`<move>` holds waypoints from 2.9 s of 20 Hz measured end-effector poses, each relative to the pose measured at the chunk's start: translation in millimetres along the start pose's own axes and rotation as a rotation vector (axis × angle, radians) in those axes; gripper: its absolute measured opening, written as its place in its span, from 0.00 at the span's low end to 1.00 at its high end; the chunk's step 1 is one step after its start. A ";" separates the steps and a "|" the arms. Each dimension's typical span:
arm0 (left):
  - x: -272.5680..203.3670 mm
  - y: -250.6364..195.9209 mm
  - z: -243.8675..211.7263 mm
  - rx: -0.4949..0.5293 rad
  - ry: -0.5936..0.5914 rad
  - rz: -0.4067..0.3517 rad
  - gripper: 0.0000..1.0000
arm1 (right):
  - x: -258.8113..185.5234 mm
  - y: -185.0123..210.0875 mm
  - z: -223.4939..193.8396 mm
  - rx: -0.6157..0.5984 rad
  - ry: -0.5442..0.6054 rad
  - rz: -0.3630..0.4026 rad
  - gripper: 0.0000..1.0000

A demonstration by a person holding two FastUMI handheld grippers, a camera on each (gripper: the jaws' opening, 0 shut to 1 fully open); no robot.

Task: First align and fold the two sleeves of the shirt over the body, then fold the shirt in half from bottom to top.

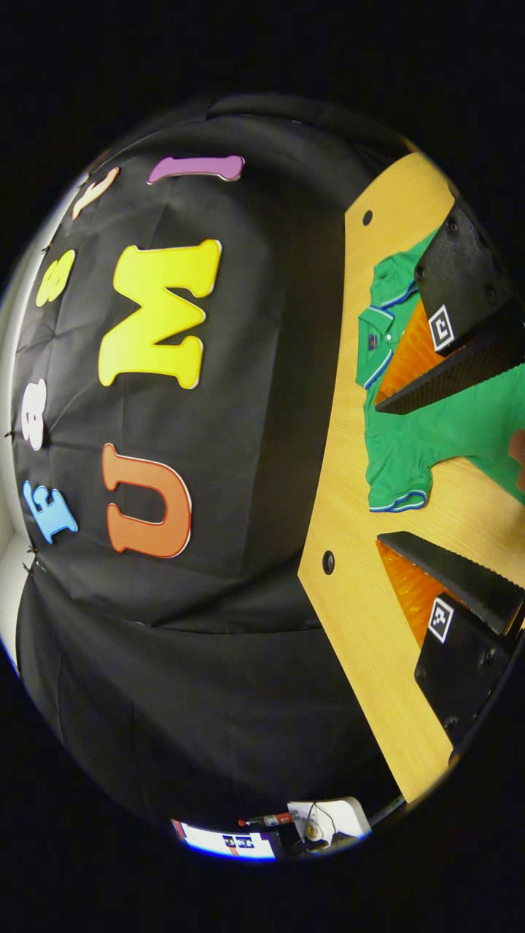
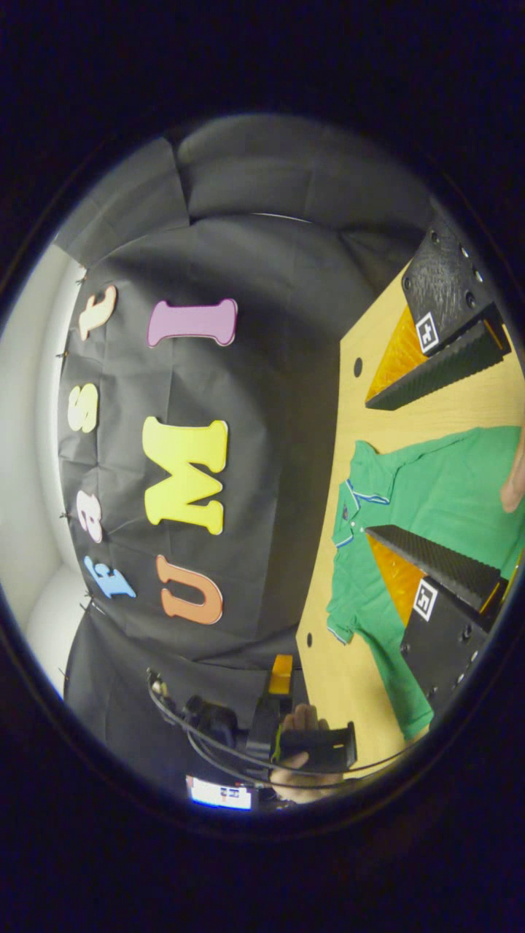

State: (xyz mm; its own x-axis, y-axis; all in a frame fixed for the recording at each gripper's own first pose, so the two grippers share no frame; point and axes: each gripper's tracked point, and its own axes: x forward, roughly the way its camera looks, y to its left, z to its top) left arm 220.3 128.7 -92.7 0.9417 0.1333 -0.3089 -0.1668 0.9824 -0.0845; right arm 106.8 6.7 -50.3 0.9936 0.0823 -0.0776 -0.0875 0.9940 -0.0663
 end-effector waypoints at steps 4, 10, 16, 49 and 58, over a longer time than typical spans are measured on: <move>60.9 12.0 -59.4 -0.018 0.189 0.017 1.00 | 4.8 2.6 -11.0 0.032 0.016 0.017 0.95; 111.6 29.4 -81.9 -0.025 0.225 0.056 1.00 | 12.8 3.7 -25.0 -0.015 0.027 -0.008 0.95; 131.3 26.0 -111.8 -0.045 0.331 0.035 0.88 | 25.6 9.1 -44.4 -0.046 0.069 -0.015 0.95; 71.5 -134.9 -58.1 0.234 0.240 -0.183 1.00 | 28.1 -47.1 -41.6 0.069 0.084 -0.138 0.95; -43.2 -98.4 3.2 0.170 0.052 -0.214 1.00 | -15.1 -44.4 15.8 0.024 -0.013 -0.149 0.95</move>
State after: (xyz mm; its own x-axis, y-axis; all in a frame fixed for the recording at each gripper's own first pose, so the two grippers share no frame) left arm 197.0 26.7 -68.0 0.9331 -0.0824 -0.3502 0.0901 0.9959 0.0057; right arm 96.8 -37.5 -30.5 0.9963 -0.0657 -0.0562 0.0628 0.9967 -0.0520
